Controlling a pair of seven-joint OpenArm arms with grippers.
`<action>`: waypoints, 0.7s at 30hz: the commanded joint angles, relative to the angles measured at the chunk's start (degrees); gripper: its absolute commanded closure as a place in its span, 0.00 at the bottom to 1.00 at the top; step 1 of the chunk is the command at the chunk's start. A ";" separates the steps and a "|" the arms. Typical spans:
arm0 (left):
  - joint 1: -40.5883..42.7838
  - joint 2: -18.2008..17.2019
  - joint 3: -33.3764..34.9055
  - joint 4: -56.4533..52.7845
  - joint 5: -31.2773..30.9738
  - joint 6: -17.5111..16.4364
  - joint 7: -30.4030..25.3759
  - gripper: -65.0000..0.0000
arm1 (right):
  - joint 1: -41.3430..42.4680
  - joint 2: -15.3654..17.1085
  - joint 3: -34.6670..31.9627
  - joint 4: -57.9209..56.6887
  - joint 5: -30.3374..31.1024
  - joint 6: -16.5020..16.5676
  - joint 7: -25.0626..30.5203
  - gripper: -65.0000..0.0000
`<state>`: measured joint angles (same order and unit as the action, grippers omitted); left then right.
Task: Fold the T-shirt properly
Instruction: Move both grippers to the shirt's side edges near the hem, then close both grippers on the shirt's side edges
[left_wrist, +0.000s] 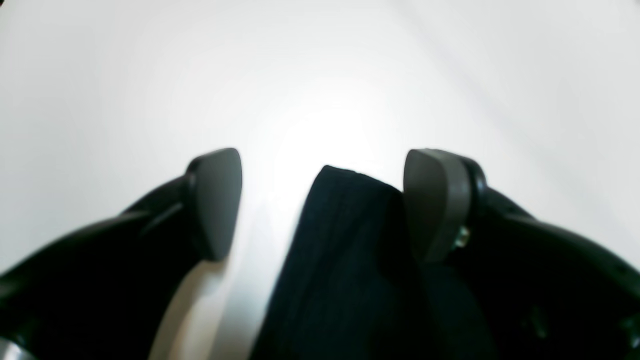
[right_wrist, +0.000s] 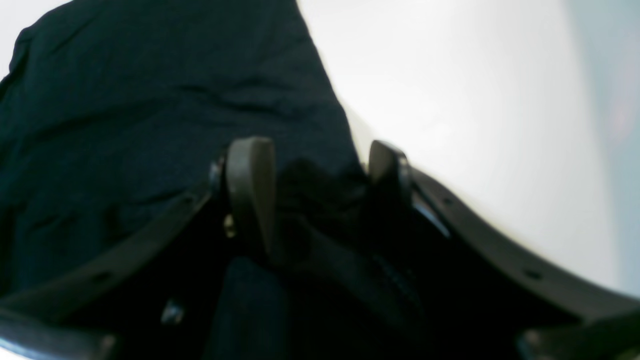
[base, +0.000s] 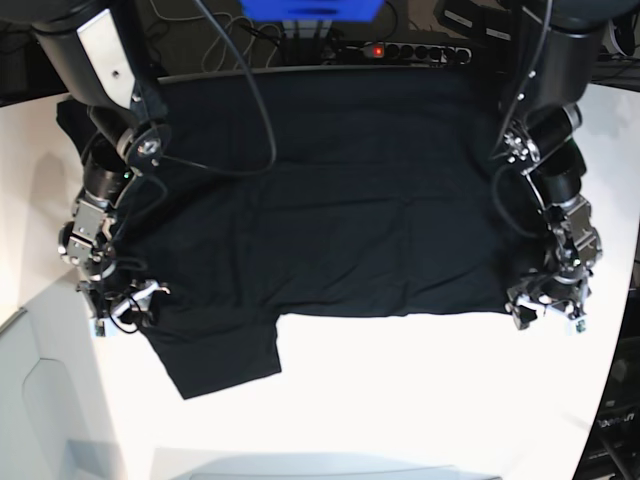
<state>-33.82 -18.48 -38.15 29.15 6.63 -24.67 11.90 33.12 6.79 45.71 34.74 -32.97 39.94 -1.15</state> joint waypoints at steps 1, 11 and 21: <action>-2.09 -0.82 0.04 0.79 -0.70 -0.17 -1.66 0.29 | 0.59 0.20 -0.13 0.12 -0.92 0.06 -1.80 0.53; -3.76 -1.26 0.04 -5.98 -0.70 -0.17 -2.10 0.70 | 0.50 0.20 -0.13 0.12 -0.92 0.06 -1.80 0.53; -3.93 -1.17 0.04 -5.72 -0.70 -0.17 -2.10 0.91 | 0.50 0.20 -0.13 0.12 -0.92 0.06 -1.80 0.53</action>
<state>-35.90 -18.87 -38.15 22.44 6.46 -24.64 10.90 32.95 6.79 45.71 34.74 -32.71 39.97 -0.80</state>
